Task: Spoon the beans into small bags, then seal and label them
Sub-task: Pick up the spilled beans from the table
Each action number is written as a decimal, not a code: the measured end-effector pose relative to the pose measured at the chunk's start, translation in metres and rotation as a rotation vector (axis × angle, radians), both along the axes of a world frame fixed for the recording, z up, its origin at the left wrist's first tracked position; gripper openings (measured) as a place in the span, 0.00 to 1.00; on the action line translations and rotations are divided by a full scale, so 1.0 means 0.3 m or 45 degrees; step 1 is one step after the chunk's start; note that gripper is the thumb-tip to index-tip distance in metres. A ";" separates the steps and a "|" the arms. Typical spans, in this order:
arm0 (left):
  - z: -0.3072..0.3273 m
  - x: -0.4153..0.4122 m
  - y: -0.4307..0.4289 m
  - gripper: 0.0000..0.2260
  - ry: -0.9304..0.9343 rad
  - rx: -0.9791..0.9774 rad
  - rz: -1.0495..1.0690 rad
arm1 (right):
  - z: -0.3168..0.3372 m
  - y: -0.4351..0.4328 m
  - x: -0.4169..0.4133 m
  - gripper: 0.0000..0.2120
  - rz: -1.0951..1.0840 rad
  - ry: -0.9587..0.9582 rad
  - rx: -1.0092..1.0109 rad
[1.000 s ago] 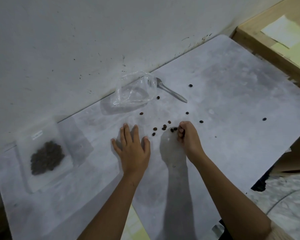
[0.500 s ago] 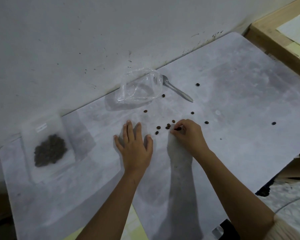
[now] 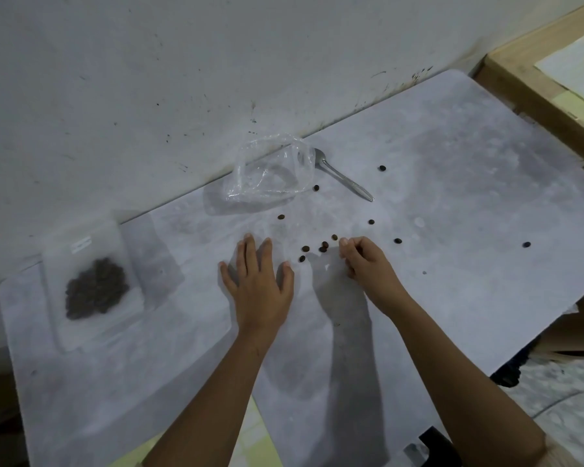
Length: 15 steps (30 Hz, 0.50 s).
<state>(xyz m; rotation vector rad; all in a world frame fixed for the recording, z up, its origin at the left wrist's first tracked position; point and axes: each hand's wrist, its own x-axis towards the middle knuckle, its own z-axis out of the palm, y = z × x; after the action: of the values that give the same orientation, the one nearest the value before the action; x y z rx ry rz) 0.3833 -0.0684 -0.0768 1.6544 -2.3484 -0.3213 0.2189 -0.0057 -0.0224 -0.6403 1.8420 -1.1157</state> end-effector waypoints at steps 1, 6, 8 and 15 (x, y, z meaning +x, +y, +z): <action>-0.001 0.000 0.000 0.24 0.000 -0.001 0.001 | -0.006 0.006 0.009 0.13 -0.040 -0.133 -0.029; 0.002 0.000 0.000 0.24 -0.004 0.006 -0.006 | -0.001 0.005 0.036 0.09 -0.222 -0.707 -0.204; 0.001 0.001 0.000 0.24 -0.004 0.007 -0.004 | 0.004 -0.013 0.021 0.11 -0.210 -0.594 -0.163; -0.002 0.000 0.000 0.24 -0.012 0.015 0.000 | -0.019 -0.081 -0.023 0.06 0.218 0.538 0.061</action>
<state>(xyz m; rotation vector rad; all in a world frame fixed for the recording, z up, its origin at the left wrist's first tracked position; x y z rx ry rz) 0.3835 -0.0684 -0.0774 1.6652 -2.3573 -0.3291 0.2120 -0.0299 -0.0281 -1.0465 2.1101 -0.8666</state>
